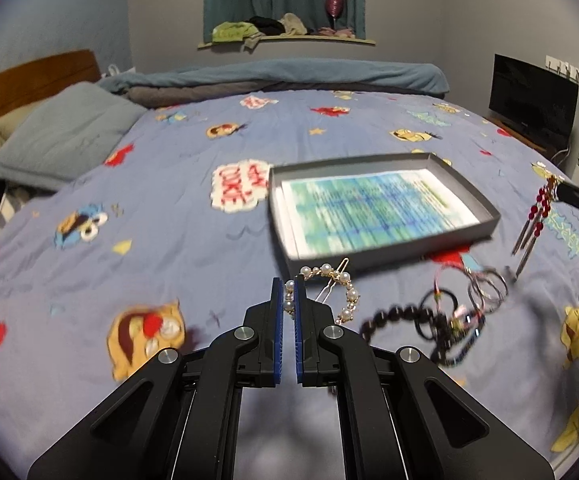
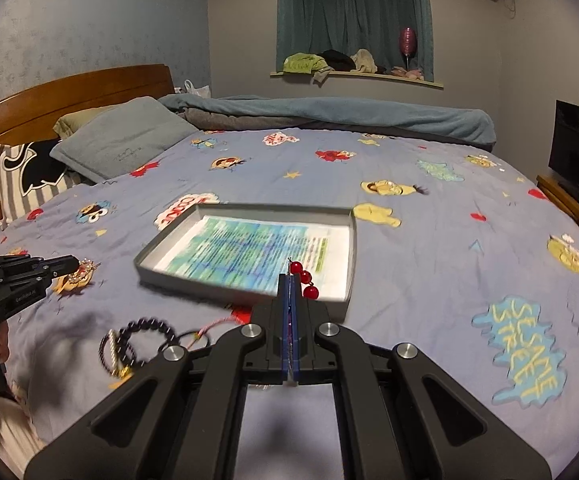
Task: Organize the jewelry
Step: 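Carry the brooch into the gray box with the left tool while the right tool drops the earrings there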
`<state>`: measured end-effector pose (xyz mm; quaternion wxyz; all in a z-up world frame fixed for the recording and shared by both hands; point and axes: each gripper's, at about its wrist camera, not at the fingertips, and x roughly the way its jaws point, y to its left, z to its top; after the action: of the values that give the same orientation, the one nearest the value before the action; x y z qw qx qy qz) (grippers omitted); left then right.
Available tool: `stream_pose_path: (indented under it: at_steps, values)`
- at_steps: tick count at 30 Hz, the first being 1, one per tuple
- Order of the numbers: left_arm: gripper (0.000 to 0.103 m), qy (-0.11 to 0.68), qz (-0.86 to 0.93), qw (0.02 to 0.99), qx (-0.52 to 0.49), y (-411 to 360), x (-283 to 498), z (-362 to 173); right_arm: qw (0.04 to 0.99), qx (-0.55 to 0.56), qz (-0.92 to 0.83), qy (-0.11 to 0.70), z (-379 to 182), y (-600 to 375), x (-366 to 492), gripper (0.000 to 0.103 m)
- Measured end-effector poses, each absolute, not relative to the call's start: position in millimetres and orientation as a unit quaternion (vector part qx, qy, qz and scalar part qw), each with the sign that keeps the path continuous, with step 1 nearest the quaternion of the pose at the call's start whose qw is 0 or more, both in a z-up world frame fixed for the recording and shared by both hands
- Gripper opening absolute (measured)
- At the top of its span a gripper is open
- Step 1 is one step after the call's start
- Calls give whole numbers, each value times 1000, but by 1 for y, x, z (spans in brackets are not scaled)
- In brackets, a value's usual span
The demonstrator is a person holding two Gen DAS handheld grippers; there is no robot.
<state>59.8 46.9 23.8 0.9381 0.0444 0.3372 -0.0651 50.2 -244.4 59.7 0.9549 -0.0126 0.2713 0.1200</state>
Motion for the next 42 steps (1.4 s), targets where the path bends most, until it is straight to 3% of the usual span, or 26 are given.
stream_pose_path:
  at_steps: [12,22,35,42]
  values:
    - [5,356,-75,929,65,19,196,29,952,-21,134,274,83,-226,176,1]
    - [5,399,-97,906,98,-17,288,-4,931,3,180,318,41,-205,264,1]
    - [6,460,-62,877,124,-11,321,-47,893,-8,83,442,-15,-233,310,1]
    - [6,467,-52,876,111,-6,325,-49,888,0,72,455,-21,-243,313,1]
